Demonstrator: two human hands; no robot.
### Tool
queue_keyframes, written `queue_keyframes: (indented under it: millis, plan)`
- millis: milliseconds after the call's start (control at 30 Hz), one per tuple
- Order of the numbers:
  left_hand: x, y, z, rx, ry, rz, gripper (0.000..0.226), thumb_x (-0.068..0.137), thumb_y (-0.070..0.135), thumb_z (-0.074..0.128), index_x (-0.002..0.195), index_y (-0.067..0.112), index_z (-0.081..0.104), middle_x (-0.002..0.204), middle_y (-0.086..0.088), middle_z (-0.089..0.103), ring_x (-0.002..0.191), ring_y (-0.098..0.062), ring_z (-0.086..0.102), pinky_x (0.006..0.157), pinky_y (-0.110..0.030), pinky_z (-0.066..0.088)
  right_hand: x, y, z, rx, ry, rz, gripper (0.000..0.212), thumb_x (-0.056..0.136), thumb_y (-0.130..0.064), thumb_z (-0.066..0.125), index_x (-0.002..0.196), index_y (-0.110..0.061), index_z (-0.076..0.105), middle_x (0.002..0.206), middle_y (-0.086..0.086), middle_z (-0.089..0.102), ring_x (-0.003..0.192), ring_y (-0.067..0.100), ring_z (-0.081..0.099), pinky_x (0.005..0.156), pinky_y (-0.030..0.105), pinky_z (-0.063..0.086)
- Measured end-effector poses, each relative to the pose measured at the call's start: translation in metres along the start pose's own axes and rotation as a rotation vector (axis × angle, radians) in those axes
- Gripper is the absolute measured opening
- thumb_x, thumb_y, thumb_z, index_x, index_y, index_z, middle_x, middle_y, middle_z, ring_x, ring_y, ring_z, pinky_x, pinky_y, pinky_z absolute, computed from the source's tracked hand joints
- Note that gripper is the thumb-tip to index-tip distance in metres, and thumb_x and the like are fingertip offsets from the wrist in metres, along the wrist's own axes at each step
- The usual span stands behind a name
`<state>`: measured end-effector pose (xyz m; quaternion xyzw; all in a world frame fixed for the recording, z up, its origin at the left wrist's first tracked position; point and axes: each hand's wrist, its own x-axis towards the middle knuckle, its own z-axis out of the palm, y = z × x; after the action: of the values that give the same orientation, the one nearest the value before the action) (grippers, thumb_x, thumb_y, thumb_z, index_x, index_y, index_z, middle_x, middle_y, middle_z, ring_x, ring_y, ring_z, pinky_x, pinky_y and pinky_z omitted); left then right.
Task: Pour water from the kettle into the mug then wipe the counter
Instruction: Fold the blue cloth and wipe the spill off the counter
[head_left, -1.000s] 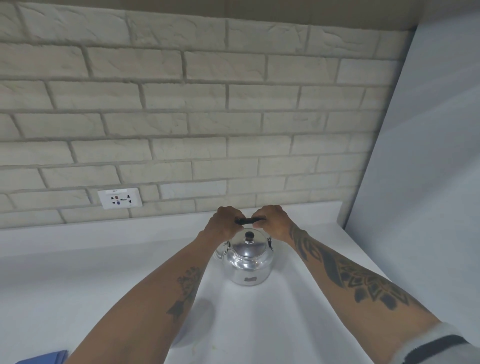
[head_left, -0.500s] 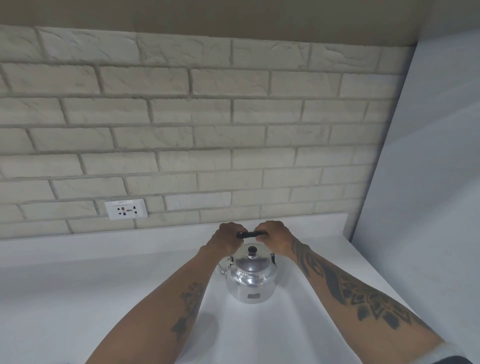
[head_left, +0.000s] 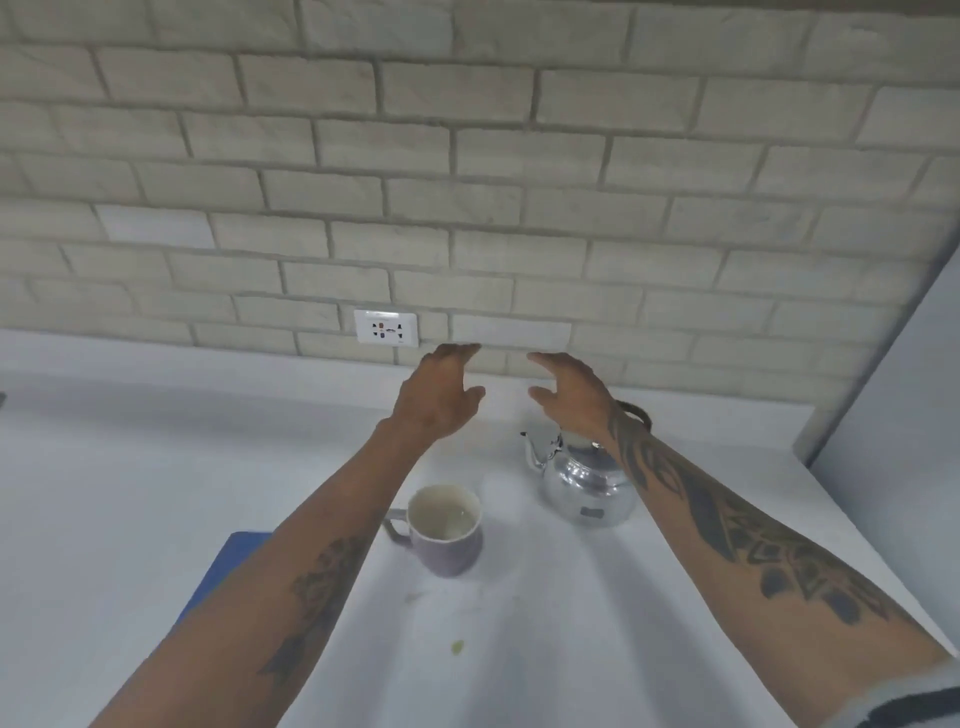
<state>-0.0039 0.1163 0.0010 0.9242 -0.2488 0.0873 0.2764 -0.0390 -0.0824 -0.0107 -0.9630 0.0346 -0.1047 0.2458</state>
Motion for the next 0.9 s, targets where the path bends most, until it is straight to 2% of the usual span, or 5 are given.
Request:
queue_keyframes:
  millis: [200,500,700,800,900]
  plan:
    - [-0.061,-0.067,-0.047,0.115,0.062,-0.140,0.064,0.091,0.024,0.062,0.149,0.020,0.035,0.153,-0.005,0.037,0.139,-0.028,0.034,0.103,-0.047,0.040,-0.002,-0.088,0.058,-0.001,-0.049,-0.128,0.056,0.095,-0.023,0.054,0.148,-0.017,0.037,0.153,0.007,0.041,0.141,0.025,0.035,0.116,0.036,0.029]
    - [-0.186,-0.183,-0.068,0.099,0.002,-0.517,0.061,0.090,0.025,0.059,0.146,0.017,0.036,0.150,-0.008,0.039,0.135,-0.029,0.039,0.100,-0.046,0.043,-0.023,-0.211,0.175,-0.007,-0.259,-0.281,0.053,0.094,-0.023,0.054,0.146,-0.018,0.041,0.150,0.006,0.044,0.139,0.027,0.037,0.114,0.039,0.032]
    - [-0.233,-0.222,-0.048,0.115,-0.158,-0.745,0.047,0.092,0.033,0.054,0.130,0.007,0.046,0.130,-0.012,0.051,0.121,-0.030,0.048,0.090,-0.038,0.044,-0.037,-0.242,0.241,-0.030,-0.438,-0.238,0.042,0.097,-0.022,0.050,0.138,-0.014,0.049,0.147,0.005,0.044,0.139,0.024,0.036,0.110,0.035,0.032]
    - [-0.244,-0.233,-0.035,0.120,-0.248,-0.823,0.042,0.091,0.033,0.052,0.124,0.007,0.047,0.129,-0.011,0.050,0.122,-0.030,0.046,0.093,-0.038,0.042,-0.040,-0.246,0.267,-0.084,-0.513,-0.205,0.040,0.097,-0.018,0.047,0.136,-0.010,0.050,0.146,0.008,0.043,0.135,0.027,0.039,0.108,0.037,0.034]
    - [-0.248,-0.239,-0.025,0.151,-0.269,-0.837,0.042,0.090,0.032,0.055,0.124,0.008,0.047,0.130,-0.009,0.048,0.123,-0.029,0.045,0.095,-0.038,0.041,-0.040,-0.246,0.289,-0.152,-0.547,-0.183,0.037,0.095,-0.016,0.045,0.129,-0.005,0.051,0.141,0.013,0.046,0.126,0.031,0.046,0.098,0.039,0.040]
